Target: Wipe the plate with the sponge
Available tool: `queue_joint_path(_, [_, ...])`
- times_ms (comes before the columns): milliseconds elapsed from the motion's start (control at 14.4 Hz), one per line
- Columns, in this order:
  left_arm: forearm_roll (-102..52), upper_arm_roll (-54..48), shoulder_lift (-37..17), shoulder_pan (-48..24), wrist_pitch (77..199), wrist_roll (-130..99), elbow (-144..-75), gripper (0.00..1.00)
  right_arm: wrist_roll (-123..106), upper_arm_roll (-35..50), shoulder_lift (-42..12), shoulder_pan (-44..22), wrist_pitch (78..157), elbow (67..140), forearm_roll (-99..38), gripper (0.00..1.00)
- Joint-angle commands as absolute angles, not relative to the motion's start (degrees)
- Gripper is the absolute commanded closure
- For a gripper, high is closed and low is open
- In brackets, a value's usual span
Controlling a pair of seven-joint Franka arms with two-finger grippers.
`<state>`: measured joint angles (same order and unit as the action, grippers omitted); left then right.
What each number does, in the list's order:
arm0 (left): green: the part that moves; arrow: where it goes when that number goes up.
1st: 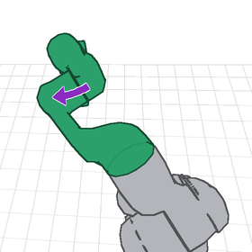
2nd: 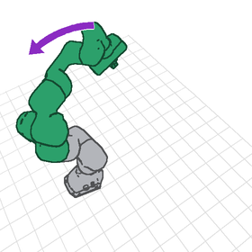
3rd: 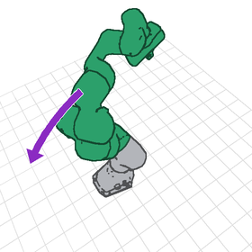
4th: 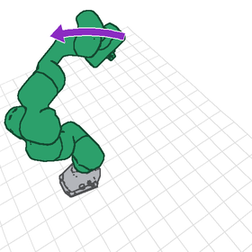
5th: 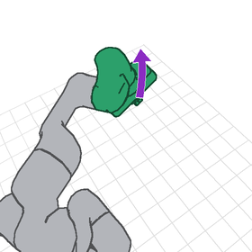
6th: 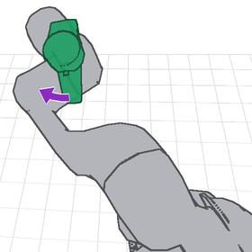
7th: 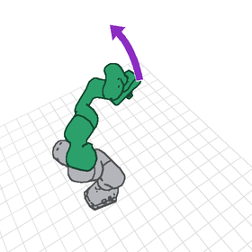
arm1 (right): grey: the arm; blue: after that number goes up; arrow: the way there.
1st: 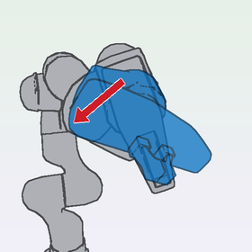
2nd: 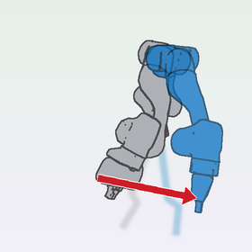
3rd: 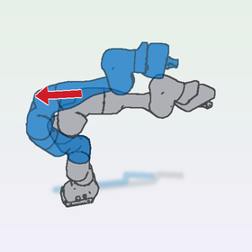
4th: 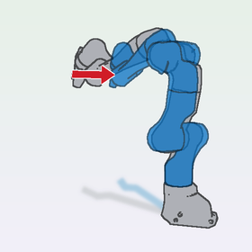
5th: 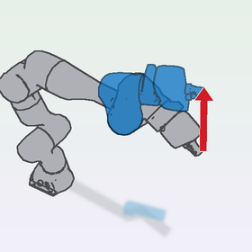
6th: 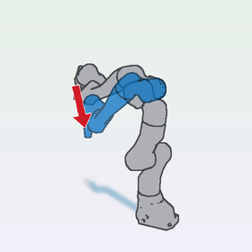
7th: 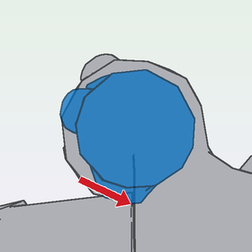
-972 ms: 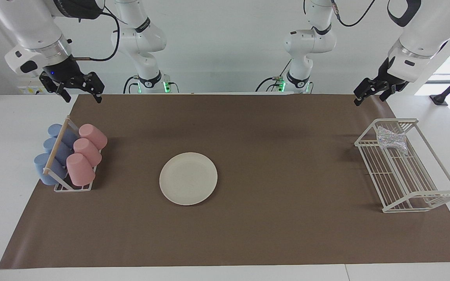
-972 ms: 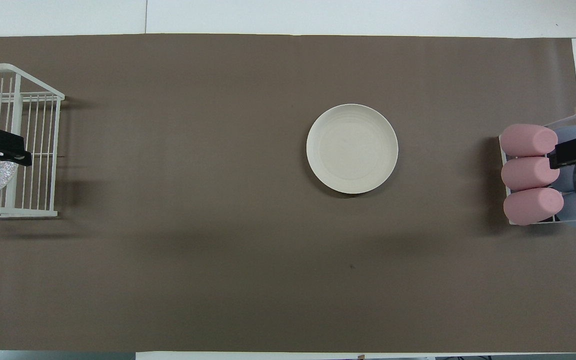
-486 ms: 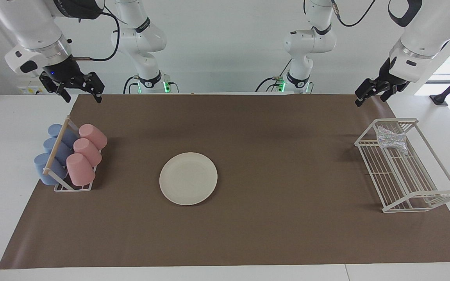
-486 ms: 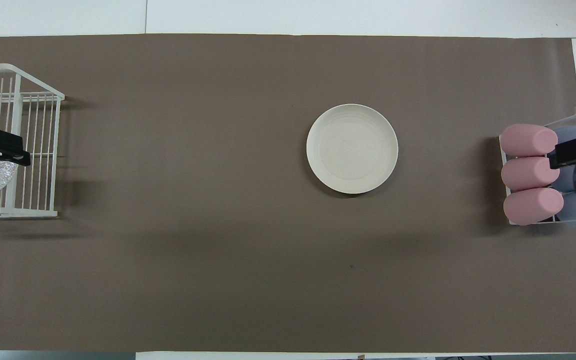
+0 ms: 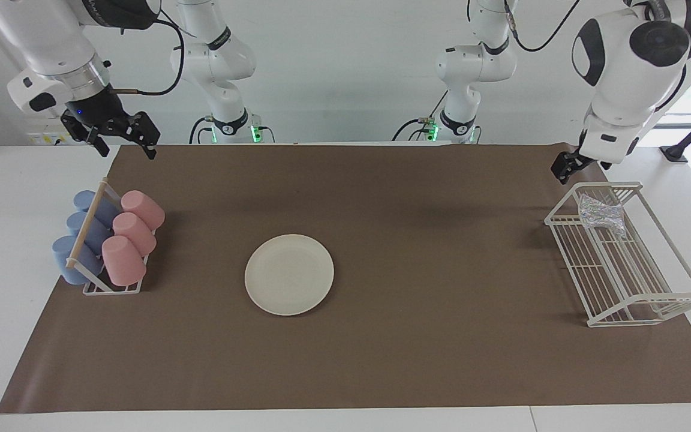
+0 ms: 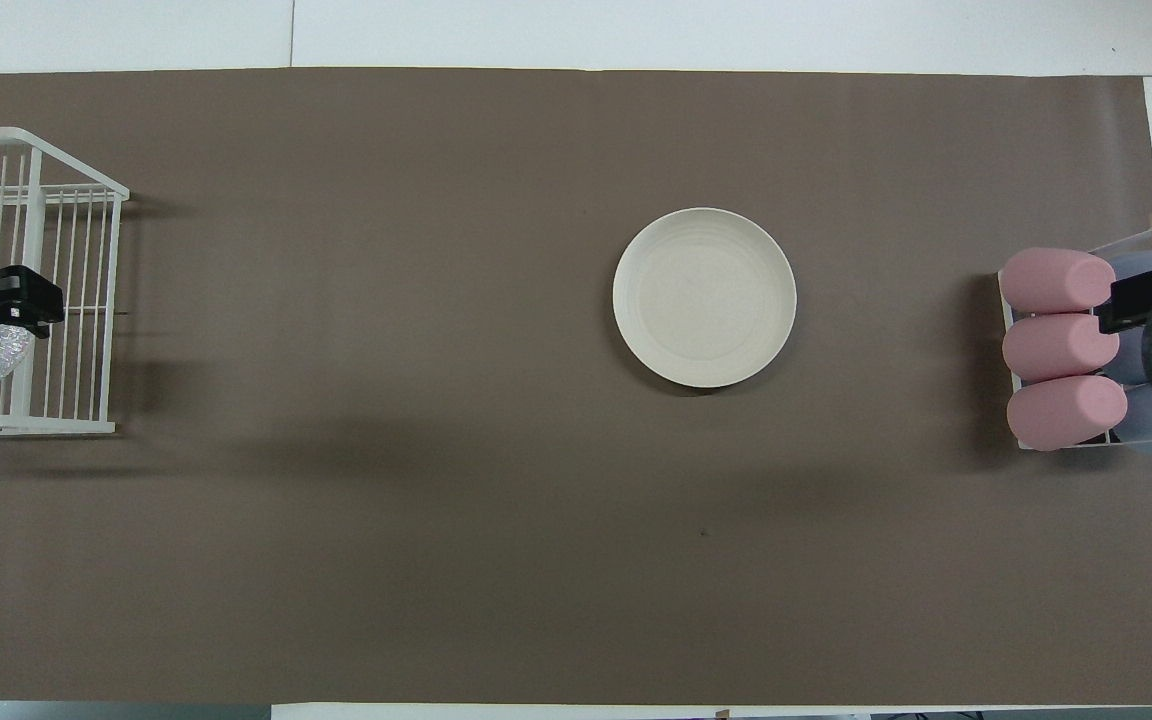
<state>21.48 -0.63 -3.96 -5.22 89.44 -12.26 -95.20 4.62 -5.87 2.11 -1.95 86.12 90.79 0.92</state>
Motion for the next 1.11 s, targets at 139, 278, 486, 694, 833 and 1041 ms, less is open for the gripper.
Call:
queue_joint_path(139, [36.8, -0.18, -11.25, -8.79, 93.85, -16.79, -99.38, 0.0, 18.51, -3.96, 3.25, -2.11, 86.57, 92.11, 0.88, 0.0])
queue_joint_path(278, [43.47, -0.18, -12.21, -8.88, 96.32, -17.14, -102.91, 0.0, 27.11, -3.34, 3.34, -2.11, 84.56, 92.11, 0.79, 0.0])
queue_joint_path(486, [47.55, -0.18, -14.41, -8.79, 95.8, -17.14, -102.92, 0.0, 46.15, -2.02, 3.51, -2.02, 82.01, 92.02, -4.46, 0.0])
queue_joint_path(694, [47.72, -0.09, -14.5, -8.44, 95.8, -17.14, -102.57, 0.0, 61.75, -1.59, 3.78, -2.11, 81.74, 92.02, -8.78, 0.0])
queue_joint_path(833, [47.72, -0.09, -14.5, -8.44, 95.8, -17.23, -102.66, 0.1, 66.43, -0.71, 3.87, -2.11, 81.83, 92.02, -8.79, 0.0])
queue_joint_path(1041, [47.72, -0.09, -14.5, -8.09, 95.8, -17.31, -102.66, 0.69, 64.87, 0.17, 3.96, -2.11, 81.91, 92.02, -8.44, 0.0])
